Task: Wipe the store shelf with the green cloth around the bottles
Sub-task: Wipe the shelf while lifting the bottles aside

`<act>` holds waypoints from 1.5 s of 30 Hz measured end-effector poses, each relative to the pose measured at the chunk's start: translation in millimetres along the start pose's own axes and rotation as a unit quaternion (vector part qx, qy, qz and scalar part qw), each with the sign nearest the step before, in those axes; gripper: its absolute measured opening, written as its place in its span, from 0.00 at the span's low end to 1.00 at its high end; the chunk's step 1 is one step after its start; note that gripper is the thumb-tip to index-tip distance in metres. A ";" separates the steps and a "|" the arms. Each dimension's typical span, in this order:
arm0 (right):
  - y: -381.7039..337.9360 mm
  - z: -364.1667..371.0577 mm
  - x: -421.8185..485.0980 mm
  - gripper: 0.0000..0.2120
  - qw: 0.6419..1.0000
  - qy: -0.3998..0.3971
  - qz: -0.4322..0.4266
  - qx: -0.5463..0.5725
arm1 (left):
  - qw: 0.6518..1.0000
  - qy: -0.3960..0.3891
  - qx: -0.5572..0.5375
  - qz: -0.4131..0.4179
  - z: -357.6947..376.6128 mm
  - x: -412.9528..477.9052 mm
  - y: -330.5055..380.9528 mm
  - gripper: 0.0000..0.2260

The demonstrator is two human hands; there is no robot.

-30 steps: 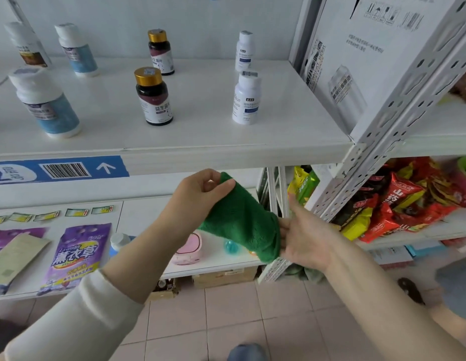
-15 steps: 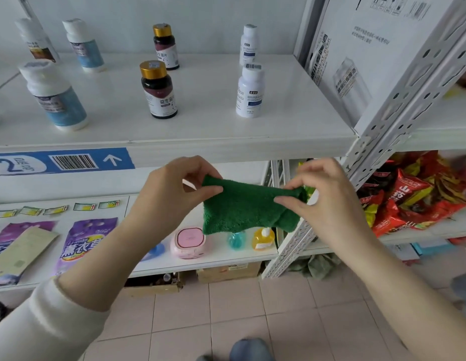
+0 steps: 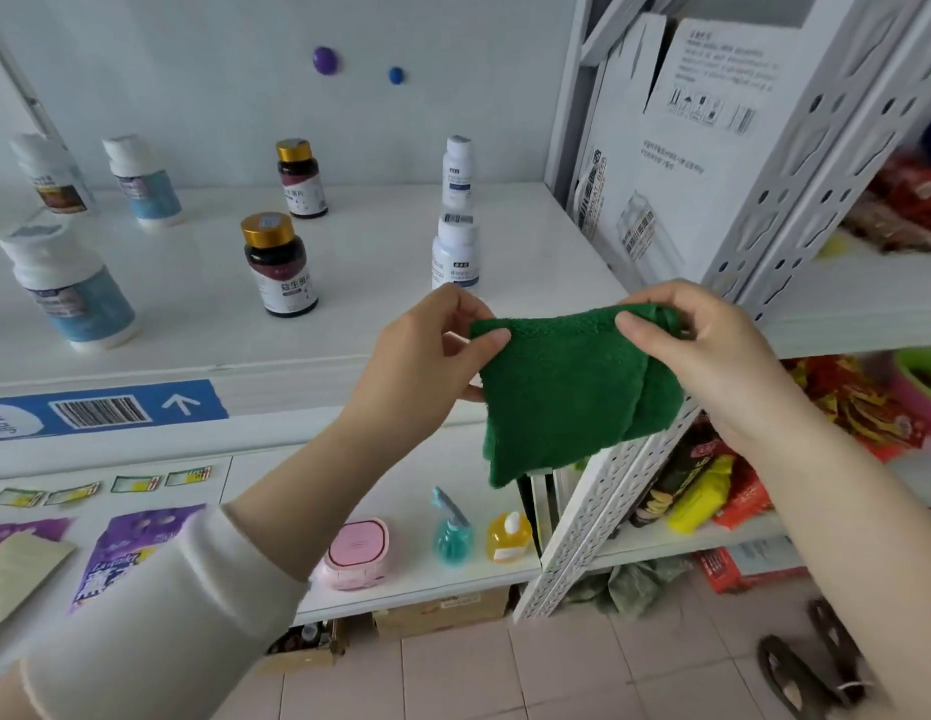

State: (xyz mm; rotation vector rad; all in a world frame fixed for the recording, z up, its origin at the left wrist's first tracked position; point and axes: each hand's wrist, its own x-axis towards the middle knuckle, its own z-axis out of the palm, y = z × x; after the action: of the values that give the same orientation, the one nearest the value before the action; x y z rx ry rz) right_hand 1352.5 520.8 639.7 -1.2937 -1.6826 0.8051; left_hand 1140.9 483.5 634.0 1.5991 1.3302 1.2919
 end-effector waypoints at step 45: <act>30.0 144.7 154.2 0.27 0.920 -0.125 -0.125 -0.349 | 0.930 -0.043 0.357 0.073 -93.6 196.0 -8.3 0.07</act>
State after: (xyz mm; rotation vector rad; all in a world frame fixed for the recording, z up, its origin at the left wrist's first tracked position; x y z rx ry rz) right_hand 1218.1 678.1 586.7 -1.4224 -2.4170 0.2090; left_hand 1046.0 666.2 703.7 2.2449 1.7709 0.8295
